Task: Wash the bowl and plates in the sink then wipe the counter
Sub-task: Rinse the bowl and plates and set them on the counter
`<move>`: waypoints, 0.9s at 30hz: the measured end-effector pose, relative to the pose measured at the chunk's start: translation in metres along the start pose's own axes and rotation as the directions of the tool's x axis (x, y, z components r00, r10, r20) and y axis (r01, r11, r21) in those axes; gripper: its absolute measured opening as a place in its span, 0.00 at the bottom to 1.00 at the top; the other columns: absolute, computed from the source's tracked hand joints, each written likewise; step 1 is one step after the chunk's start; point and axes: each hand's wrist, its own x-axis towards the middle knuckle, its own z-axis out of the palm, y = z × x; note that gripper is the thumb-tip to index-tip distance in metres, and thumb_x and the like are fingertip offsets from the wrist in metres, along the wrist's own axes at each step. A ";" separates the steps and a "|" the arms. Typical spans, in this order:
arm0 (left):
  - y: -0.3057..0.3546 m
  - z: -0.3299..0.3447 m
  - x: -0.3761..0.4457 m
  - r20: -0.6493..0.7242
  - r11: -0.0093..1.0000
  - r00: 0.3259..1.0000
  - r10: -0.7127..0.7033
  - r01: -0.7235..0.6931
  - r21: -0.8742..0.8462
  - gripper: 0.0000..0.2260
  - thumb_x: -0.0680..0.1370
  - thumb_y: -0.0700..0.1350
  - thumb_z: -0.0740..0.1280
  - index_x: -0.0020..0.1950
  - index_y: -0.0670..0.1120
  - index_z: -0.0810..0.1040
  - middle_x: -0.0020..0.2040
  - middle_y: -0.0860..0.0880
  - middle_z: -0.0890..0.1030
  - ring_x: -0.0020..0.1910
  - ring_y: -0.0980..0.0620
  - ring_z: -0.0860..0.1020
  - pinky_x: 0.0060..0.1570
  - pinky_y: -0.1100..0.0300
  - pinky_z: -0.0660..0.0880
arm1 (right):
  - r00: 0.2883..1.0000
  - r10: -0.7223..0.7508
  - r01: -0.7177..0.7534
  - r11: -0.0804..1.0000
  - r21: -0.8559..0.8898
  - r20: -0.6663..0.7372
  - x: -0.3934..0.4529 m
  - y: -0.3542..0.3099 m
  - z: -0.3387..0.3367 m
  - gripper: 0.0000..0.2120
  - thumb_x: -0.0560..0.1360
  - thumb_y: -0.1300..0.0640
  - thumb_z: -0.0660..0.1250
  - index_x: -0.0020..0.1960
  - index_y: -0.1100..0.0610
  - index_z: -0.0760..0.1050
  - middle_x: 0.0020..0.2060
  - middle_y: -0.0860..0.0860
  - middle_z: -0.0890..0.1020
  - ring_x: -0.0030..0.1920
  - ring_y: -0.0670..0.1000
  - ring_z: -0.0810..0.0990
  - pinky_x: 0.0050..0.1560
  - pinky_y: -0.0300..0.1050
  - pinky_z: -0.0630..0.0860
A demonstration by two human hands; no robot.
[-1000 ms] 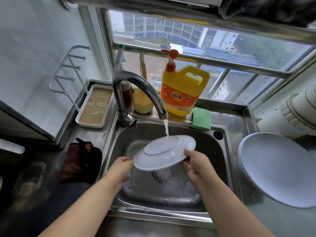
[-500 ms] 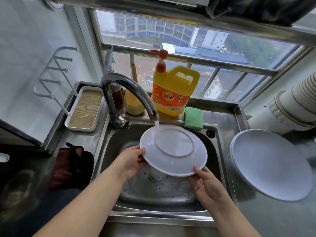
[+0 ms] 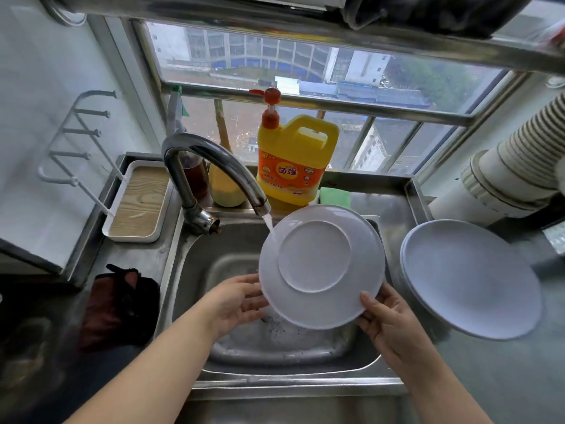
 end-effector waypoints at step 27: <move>-0.010 -0.018 -0.026 -0.184 0.951 0.941 0.283 -0.251 0.179 0.13 0.75 0.26 0.62 0.57 0.37 0.70 0.50 0.39 0.80 0.47 0.45 0.81 0.35 0.60 0.80 | 0.716 -0.398 0.401 -0.437 -0.805 0.573 0.010 0.037 -0.014 0.31 0.62 0.76 0.72 0.62 0.57 0.77 0.66 0.51 0.73 0.68 0.57 0.70 0.69 0.58 0.65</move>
